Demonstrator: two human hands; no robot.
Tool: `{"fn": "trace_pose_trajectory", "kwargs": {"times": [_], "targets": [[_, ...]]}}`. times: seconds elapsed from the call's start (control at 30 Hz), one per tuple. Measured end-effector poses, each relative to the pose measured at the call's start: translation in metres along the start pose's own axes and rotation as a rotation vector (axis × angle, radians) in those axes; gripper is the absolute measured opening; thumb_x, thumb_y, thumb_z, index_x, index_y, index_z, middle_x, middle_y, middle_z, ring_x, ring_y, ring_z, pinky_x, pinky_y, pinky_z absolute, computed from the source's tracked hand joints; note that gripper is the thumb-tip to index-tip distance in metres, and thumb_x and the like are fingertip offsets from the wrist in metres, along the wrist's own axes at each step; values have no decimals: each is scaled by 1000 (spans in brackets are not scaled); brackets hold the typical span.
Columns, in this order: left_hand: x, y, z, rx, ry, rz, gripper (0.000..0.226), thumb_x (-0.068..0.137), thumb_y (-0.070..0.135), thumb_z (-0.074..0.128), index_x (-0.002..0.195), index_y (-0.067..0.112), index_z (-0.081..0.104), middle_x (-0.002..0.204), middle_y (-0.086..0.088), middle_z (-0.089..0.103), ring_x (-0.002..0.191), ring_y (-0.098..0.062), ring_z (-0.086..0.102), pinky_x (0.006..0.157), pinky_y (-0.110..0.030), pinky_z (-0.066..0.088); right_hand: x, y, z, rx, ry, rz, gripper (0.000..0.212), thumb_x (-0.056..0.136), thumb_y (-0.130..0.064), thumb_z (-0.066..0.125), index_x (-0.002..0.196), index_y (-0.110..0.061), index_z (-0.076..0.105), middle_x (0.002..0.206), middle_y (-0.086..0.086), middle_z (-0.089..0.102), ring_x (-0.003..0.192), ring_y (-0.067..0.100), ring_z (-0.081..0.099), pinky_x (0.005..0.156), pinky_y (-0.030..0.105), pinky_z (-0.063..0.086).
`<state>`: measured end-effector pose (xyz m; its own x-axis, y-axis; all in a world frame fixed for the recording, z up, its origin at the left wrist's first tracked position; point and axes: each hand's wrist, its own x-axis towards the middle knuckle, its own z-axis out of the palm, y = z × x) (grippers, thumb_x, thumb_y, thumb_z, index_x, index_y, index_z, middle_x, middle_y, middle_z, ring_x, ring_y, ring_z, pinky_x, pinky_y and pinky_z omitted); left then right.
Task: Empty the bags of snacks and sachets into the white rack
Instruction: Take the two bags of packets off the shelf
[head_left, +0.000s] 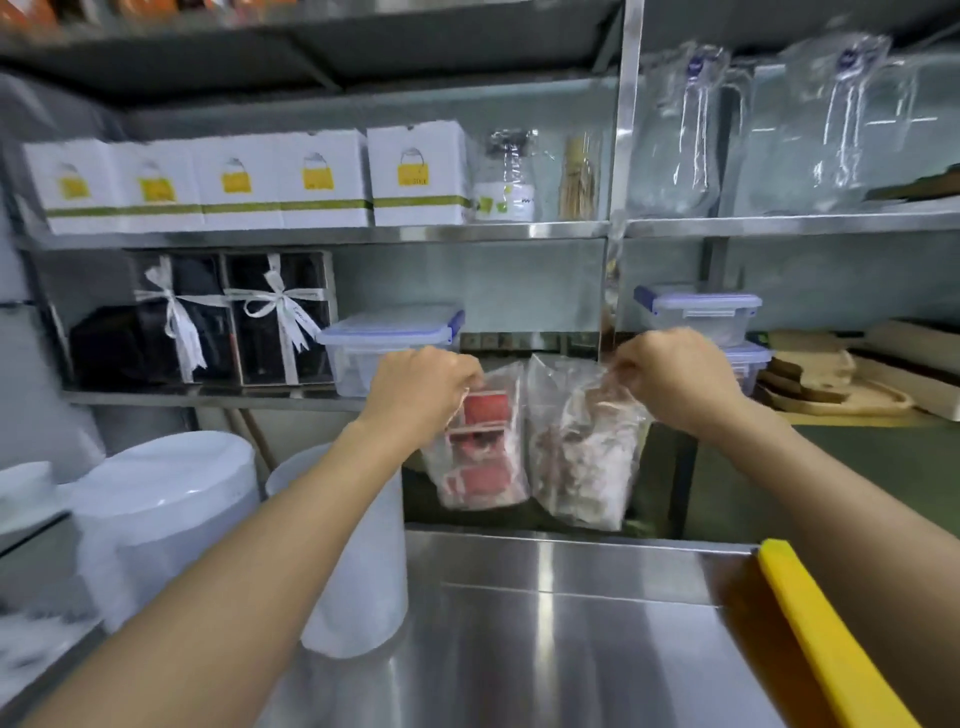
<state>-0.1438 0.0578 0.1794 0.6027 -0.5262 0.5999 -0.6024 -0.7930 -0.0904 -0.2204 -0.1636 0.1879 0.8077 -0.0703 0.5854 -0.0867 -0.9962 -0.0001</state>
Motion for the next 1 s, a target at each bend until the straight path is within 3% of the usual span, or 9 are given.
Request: {"fn": "trace_pose_trajectory", "kwargs": {"times": [0.17,0.3,0.4,0.5,0.57,0.67,0.73,0.83,1.0], "targets": [[-51,11,-15,-137,-286,0,14,87,30,59,93,30,72,100,9,72,98,-17,62,75,-27,40,-60,-16,-7,142,-414,33,15,81,-11,60,82,-18,73,88,2,71,80,19,64,79,37,54],[-100,19,-6,-267,-551,3,8,82,29,66,84,28,73,88,8,73,89,-17,65,81,-36,51,-109,-26,7,205,-626,58,23,76,-2,59,73,-17,76,81,0,72,81,17,66,80,34,55],[-124,23,-4,-271,-498,-4,12,85,27,61,86,27,73,87,8,72,88,-15,64,76,-32,49,-133,-32,11,223,-560,126,17,79,-9,61,77,-19,74,85,1,69,85,23,65,75,35,53],[-144,28,-4,-192,-266,35,18,90,25,54,93,25,72,92,4,73,89,-21,64,70,-30,44,-157,-41,9,132,-372,107,20,86,-16,52,84,-20,72,88,2,66,78,23,57,60,25,39],[-163,32,3,-171,-60,68,15,86,19,60,88,23,73,82,0,74,76,-28,67,61,-32,43,-177,-46,14,118,-292,42,23,89,-19,49,89,-17,72,90,4,69,80,25,59,60,25,38],[-206,46,18,-120,75,167,11,66,12,68,68,22,73,55,0,67,43,-26,61,41,-26,43,-218,-47,38,76,-187,-113,29,89,-28,48,85,-15,73,87,6,73,79,29,63,69,34,47],[-243,59,30,-76,69,246,14,62,13,60,63,22,71,49,3,62,39,-21,57,37,-20,38,-254,-47,56,46,-169,-189,34,86,-29,44,69,-15,70,68,3,68,65,26,62,61,32,45],[-309,78,53,-92,-43,398,21,58,12,52,62,22,70,48,6,59,40,-15,55,39,-18,38,-317,-52,80,71,-183,-317,21,73,-24,52,54,-19,60,54,-1,58,52,22,57,51,28,39],[-406,102,77,-122,-307,633,15,53,10,50,57,22,59,48,7,54,39,-10,52,38,-15,36,-412,-58,111,116,-241,-485,18,61,-16,65,57,-23,48,54,-5,52,51,19,53,56,27,30]]}}
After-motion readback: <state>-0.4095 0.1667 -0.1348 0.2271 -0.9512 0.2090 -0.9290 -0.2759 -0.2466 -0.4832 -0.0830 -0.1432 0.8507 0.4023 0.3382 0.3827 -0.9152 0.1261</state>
